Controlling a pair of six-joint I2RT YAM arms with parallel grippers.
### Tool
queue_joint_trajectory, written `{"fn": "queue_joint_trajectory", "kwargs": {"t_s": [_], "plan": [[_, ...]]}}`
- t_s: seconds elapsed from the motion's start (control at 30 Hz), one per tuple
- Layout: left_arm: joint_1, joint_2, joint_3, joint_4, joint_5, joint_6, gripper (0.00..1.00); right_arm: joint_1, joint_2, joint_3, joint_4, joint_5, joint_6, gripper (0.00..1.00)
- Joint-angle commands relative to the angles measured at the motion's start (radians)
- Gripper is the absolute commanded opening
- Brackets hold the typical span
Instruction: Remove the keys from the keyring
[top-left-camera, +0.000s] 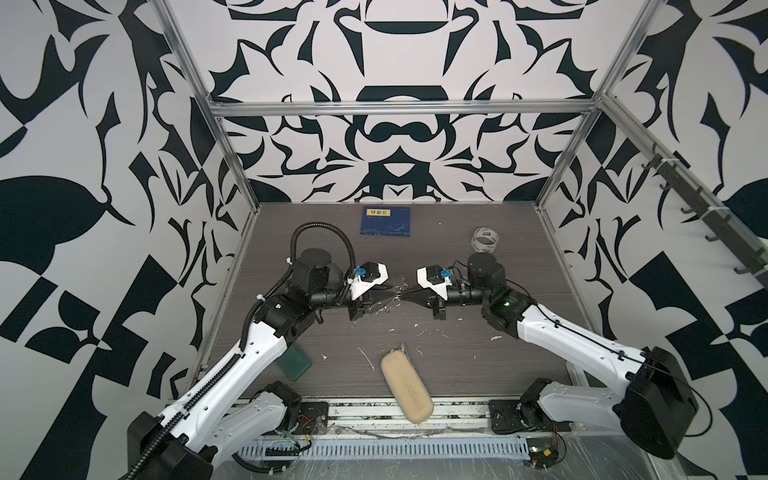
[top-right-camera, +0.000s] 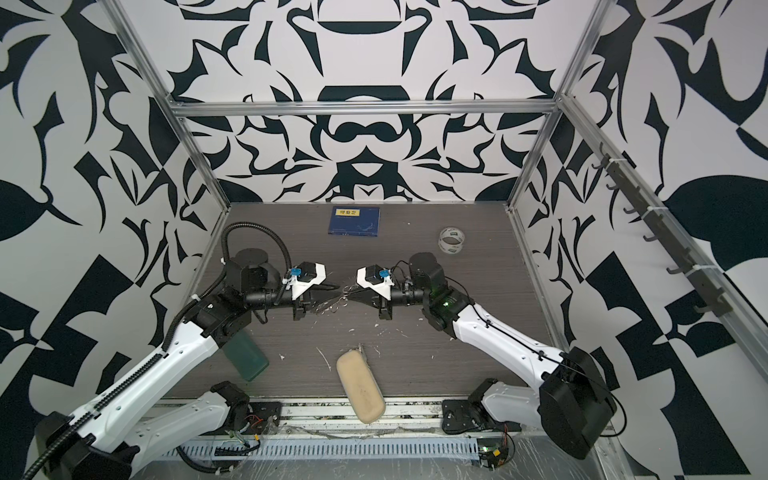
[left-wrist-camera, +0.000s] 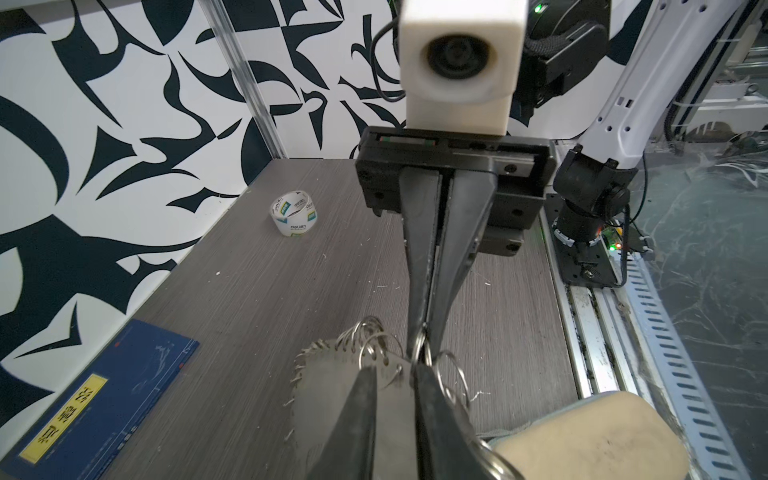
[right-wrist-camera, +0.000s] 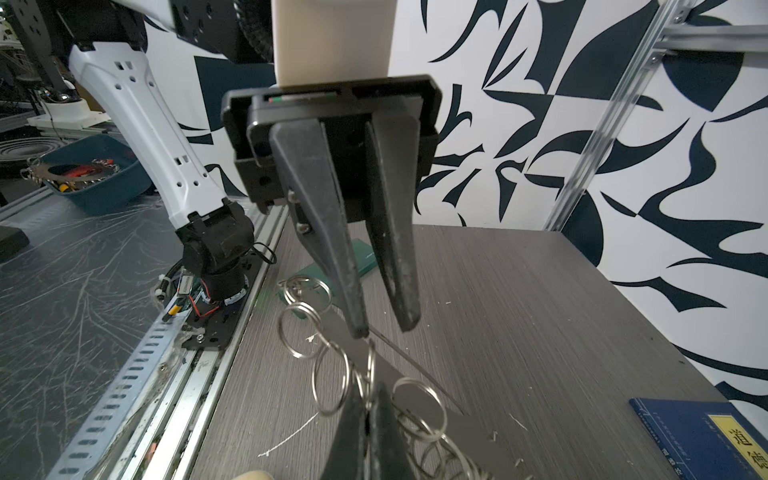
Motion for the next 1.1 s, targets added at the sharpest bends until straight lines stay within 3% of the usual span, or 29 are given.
{"fn": "queue_joint_trajectory", "kwargs": {"t_s": [0.0, 0.5, 0.67, 0.87, 0.97, 1.0, 1.07], "plan": [[0.004, 0.01, -0.014, 0.03, 0.054, -0.007, 0.2, 0.005, -0.026, -0.006, 0.188, 0.011, 0.06, 0.0], [0.004, 0.014, -0.007, 0.008, 0.059, 0.008, 0.14, 0.03, -0.055, -0.067, 0.342, 0.033, 0.057, 0.0], [0.005, 0.028, 0.011, -0.02, 0.063, 0.032, 0.0, 0.042, -0.059, -0.059, 0.308, 0.029, 0.036, 0.0], [0.004, 0.016, 0.019, -0.031, 0.042, 0.055, 0.0, 0.045, -0.065, -0.051, 0.238, 0.032, 0.004, 0.0], [0.003, -0.006, 0.021, -0.042, -0.021, 0.08, 0.0, 0.045, -0.069, -0.024, 0.116, 0.058, -0.022, 0.0], [0.003, -0.015, 0.025, -0.054, -0.04, 0.093, 0.0, 0.045, -0.071, -0.012, 0.067, 0.074, -0.029, 0.01], [0.003, -0.025, 0.036, -0.087, -0.069, 0.117, 0.0, 0.045, -0.077, -0.007, 0.02, 0.103, -0.037, 0.16]]}}
